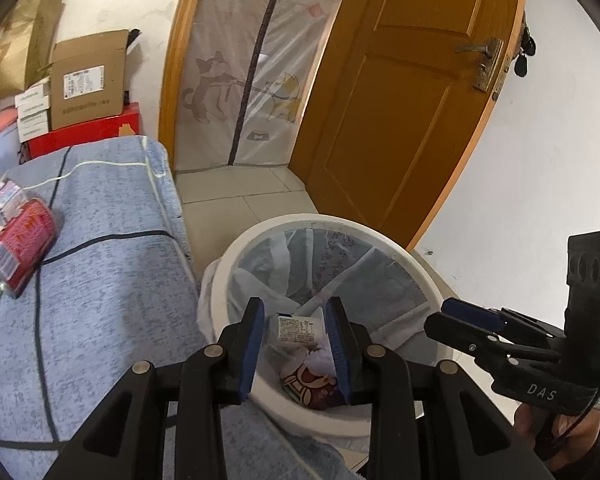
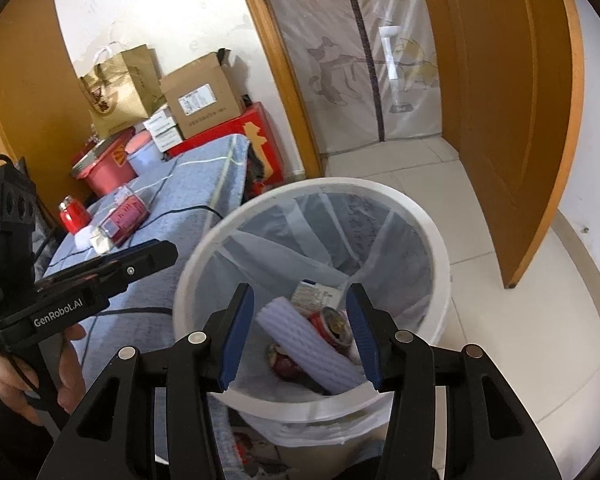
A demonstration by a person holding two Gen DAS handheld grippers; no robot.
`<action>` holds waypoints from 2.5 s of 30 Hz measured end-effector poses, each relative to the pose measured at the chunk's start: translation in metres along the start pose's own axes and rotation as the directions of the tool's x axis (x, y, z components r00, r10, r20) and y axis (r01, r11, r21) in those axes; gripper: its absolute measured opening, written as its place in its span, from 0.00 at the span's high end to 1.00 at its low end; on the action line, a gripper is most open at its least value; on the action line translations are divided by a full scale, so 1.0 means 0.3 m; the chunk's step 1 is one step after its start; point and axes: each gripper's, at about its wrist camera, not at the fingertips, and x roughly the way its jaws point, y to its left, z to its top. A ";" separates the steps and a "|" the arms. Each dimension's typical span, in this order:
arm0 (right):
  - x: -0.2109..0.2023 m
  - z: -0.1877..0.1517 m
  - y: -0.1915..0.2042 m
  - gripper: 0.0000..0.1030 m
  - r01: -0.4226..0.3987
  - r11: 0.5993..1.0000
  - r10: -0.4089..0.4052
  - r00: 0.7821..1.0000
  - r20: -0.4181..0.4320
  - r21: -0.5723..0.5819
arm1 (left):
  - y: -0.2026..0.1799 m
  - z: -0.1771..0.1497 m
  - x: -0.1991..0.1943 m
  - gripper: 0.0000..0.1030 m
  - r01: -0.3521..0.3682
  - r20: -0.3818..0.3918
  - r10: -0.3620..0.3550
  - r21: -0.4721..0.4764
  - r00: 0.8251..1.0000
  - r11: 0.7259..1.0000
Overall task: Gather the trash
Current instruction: 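Withdraw both open tools from the bin back toward the table, then grasp the red milk-drink can with the right tool while the left tool grasps the beige cloth bag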
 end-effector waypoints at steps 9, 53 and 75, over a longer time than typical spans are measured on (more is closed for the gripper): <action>-0.001 -0.014 0.114 0.52 -0.048 0.997 0.047 0.999 -0.006 -0.053 | 0.072 -0.050 -0.122 0.69 -0.046 0.027 0.047 -0.044 0.999 0.998; 0.297 0.144 0.741 0.47 -0.276 0.954 0.262 0.958 -0.115 -0.122 | 0.656 -0.132 -0.581 0.69 -0.358 0.122 0.402 -0.274 0.907 0.892; 0.730 0.266 0.937 0.38 -0.125 0.992 0.122 0.968 -0.218 0.000 | 0.841 -0.141 -0.630 0.69 -0.340 0.159 0.417 -0.362 0.895 0.868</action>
